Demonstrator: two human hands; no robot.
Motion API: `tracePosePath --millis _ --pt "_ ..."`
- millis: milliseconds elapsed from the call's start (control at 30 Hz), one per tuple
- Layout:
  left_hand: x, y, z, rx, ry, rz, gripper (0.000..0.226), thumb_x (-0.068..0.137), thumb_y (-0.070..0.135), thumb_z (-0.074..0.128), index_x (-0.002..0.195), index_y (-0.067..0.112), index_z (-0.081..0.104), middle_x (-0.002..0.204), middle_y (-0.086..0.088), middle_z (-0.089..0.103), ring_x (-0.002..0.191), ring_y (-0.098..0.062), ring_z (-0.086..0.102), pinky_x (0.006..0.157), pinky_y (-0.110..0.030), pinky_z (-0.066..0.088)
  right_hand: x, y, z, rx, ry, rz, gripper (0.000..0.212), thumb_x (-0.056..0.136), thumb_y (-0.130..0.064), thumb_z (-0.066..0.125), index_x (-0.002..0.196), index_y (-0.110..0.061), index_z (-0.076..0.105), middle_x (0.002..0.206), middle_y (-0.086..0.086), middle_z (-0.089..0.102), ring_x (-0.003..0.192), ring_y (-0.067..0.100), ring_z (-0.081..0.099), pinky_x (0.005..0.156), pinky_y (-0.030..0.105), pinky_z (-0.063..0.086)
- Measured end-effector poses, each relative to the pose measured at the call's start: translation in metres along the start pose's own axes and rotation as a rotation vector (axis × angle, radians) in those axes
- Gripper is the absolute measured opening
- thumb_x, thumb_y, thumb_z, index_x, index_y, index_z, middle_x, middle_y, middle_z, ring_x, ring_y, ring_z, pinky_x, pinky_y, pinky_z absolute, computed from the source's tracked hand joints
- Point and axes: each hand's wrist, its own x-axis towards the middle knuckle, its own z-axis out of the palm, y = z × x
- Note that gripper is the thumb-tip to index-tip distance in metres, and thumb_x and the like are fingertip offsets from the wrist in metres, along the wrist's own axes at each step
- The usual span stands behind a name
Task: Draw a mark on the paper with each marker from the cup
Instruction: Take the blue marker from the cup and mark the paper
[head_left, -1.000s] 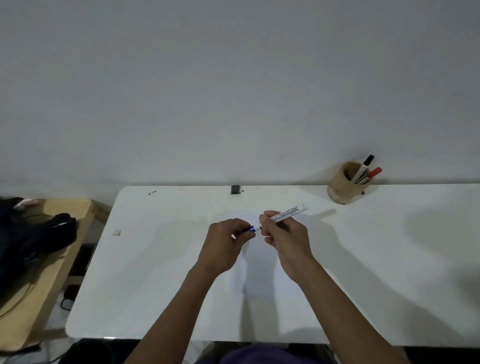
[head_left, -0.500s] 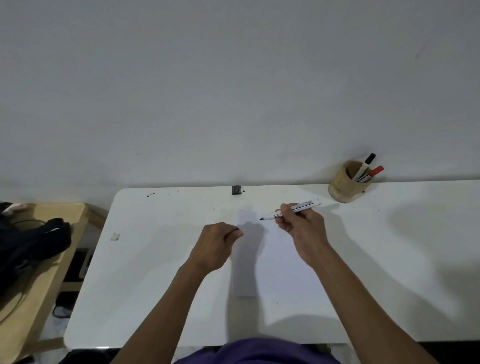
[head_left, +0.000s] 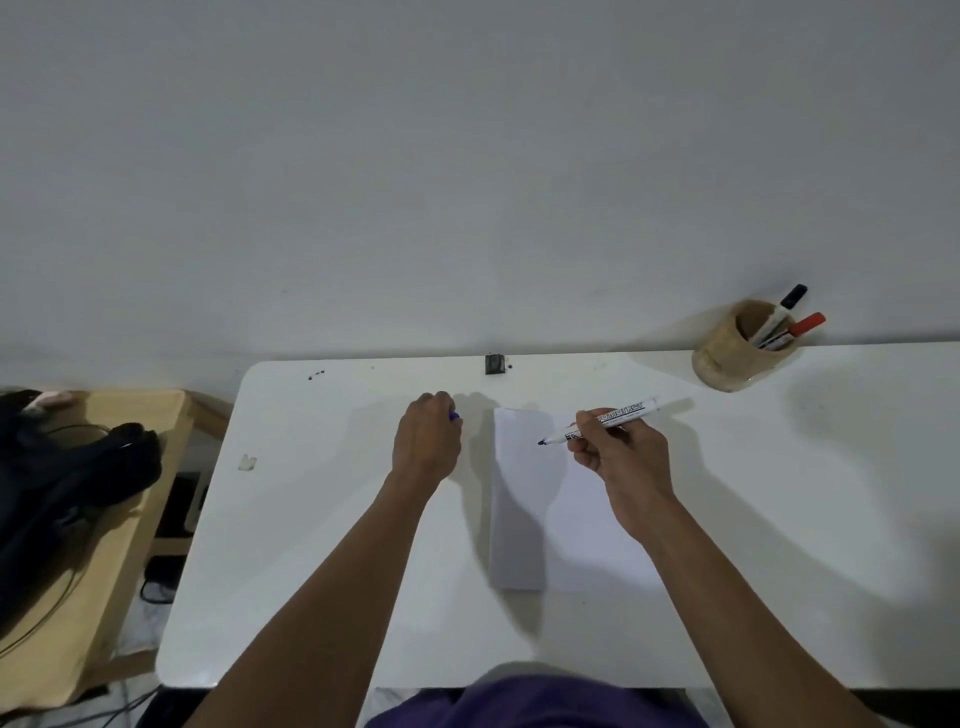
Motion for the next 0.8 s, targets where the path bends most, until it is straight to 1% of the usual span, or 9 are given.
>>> tracePosePath --millis 133,233,333,400,433,500,533,633,800 --pt "0.012 0.002 0.005 -0.040 -0.056 -0.055 0.009 0.091 0.011 0.061 0.090 0.003 0.064 0.092 -0.013 0.064 0.078 -0.030 0.058 0.067 -0.036 0.048 0.001 -0.002 0.006 -0.004 0.024 -0.014 0.013 0.089 -0.007 0.075 0.100 -0.002 0.070 0.082 0.011 0.074 0.068 0.020 0.070 0.074 0.031 0.062" --pt "0.014 -0.002 0.008 -0.129 -0.084 -0.109 0.012 0.088 0.015 0.067 0.090 0.004 0.065 0.086 -0.010 0.065 0.079 -0.031 0.060 0.068 -0.033 0.048 0.003 -0.001 0.011 -0.039 0.028 -0.013 0.015 0.085 -0.007 0.080 0.095 -0.002 0.070 0.078 0.010 0.075 0.071 0.020 0.074 0.071 0.030 0.061" --pt "0.010 -0.007 0.007 -0.180 -0.094 -0.142 0.030 0.085 0.019 0.070 0.111 0.006 0.063 0.099 -0.009 0.070 0.092 -0.030 0.064 0.075 -0.033 0.050 0.004 0.001 0.012 -0.060 0.017 -0.019 0.013 0.082 -0.007 0.082 0.088 -0.004 0.070 0.072 0.008 0.074 0.070 0.021 0.075 0.069 0.031 0.059" --pt "-0.002 -0.008 0.006 -0.188 -0.034 -0.139 0.045 0.084 0.020 0.065 0.126 0.009 0.052 0.108 -0.009 0.068 0.101 -0.028 0.062 0.080 -0.034 0.050 0.006 0.002 0.012 -0.039 0.010 -0.016 0.011 0.085 -0.005 0.079 0.088 -0.007 0.069 0.074 0.008 0.074 0.069 0.021 0.075 0.069 0.032 0.060" --pt "-0.012 -0.009 0.006 -0.186 0.025 -0.126 0.046 0.085 0.021 0.063 0.128 0.012 0.049 0.109 -0.008 0.066 0.103 -0.027 0.060 0.080 -0.035 0.050 0.007 0.002 0.012 -0.024 0.008 -0.014 0.010 0.086 -0.005 0.077 0.089 -0.008 0.069 0.076 0.008 0.074 0.069 0.020 0.074 0.070 0.033 0.060" --pt "-0.037 -0.010 0.011 -0.142 0.156 -0.032 0.036 0.089 0.024 0.059 0.124 0.018 0.050 0.109 -0.003 0.061 0.105 -0.023 0.056 0.076 -0.036 0.050 0.010 0.003 0.010 -0.008 -0.008 -0.017 0.007 0.087 -0.004 0.076 0.091 -0.008 0.071 0.077 0.008 0.074 0.069 0.020 0.074 0.071 0.033 0.060" --pt "-0.048 -0.012 0.016 -0.095 0.201 0.069 0.032 0.091 0.024 0.058 0.122 0.019 0.052 0.109 -0.002 0.060 0.105 -0.024 0.056 0.074 -0.037 0.051 0.011 0.003 0.010 -0.013 -0.023 -0.021 0.007 0.087 -0.003 0.076 0.090 -0.006 0.071 0.078 0.008 0.074 0.070 0.020 0.073 0.071 0.033 0.060" --pt "-0.065 -0.019 0.040 0.087 0.208 0.342 0.036 0.091 0.024 0.058 0.127 0.022 0.053 0.118 -0.003 0.061 0.107 -0.028 0.056 0.084 -0.039 0.048 0.013 0.007 0.011 -0.052 -0.053 -0.051 0.016 0.079 0.003 0.080 0.091 -0.002 0.071 0.083 0.010 0.073 0.073 0.020 0.072 0.070 0.031 0.058" --pt "-0.066 -0.023 0.059 0.245 0.158 0.372 0.041 0.098 0.035 0.046 0.138 0.027 0.050 0.140 -0.002 0.054 0.124 -0.027 0.048 0.103 -0.040 0.039 0.021 0.013 0.020 -0.076 -0.029 -0.097 0.019 0.075 0.005 0.084 0.085 -0.006 0.072 0.082 0.015 0.073 0.068 0.022 0.072 0.064 0.030 0.059"
